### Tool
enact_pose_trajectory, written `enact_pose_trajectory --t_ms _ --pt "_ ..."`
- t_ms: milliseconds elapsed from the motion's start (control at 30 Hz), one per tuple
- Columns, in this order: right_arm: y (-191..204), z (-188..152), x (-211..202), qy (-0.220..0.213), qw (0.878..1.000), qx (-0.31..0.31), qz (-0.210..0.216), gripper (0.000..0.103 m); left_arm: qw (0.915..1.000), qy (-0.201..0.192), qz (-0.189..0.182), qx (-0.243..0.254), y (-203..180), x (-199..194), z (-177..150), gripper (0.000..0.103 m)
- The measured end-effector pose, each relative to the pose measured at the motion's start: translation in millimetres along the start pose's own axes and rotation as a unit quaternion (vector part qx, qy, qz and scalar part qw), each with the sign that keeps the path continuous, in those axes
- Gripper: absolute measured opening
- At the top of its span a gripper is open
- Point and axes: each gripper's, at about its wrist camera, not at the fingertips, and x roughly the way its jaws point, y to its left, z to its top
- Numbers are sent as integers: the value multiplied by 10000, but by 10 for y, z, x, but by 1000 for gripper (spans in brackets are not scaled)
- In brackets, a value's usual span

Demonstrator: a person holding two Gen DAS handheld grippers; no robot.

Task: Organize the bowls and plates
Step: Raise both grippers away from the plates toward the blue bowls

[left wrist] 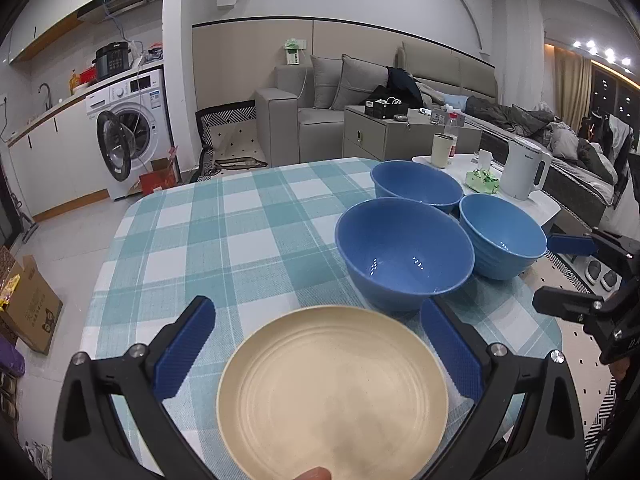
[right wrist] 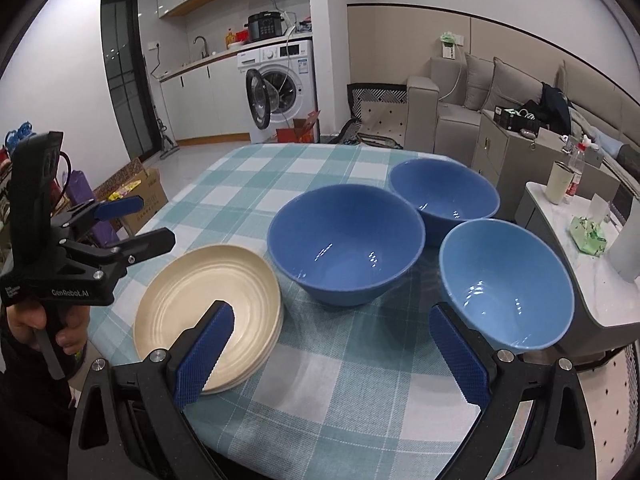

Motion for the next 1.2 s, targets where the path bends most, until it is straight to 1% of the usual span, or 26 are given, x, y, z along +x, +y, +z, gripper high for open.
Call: enact_pose_trajectory --t_ms 167,233,333,467,633,833,933,1133,1200 --pt "-192 92 -94 -123 9998 141 -92 100 10000 -51 15 72 -112 64 134 103" --pt "-269 121 -152 -240 9994 224 -135 100 9999 -58 -9 83 -144 95 183 103" --pt "-364 171 -222 -360 9987 335 -97 100 9998 -118 -40 125 -200 125 253 103" --pt "-463 253 -297 -455 9980 407 -181 100 9996 -181 -40 204 -276 145 354 103" --pt "-548 375 -393 -620 9968 450 -228 100 9992 -281 -61 290 -357 153 494 103" --pt "-602 563 -545 -964 9942 407 -239 100 9984 -440 -71 342 -420 192 689 103" --pt "-626 661 -583 -1020 9937 357 -294 100 9978 -540 -47 382 -466 205 770 103" --pt "-686 772 -626 -1111 9926 345 -352 100 9967 -693 -129 393 -533 268 961 103" --pt "-728 800 -655 -1184 9915 401 -364 100 9959 -807 -68 400 -560 295 1033 103"
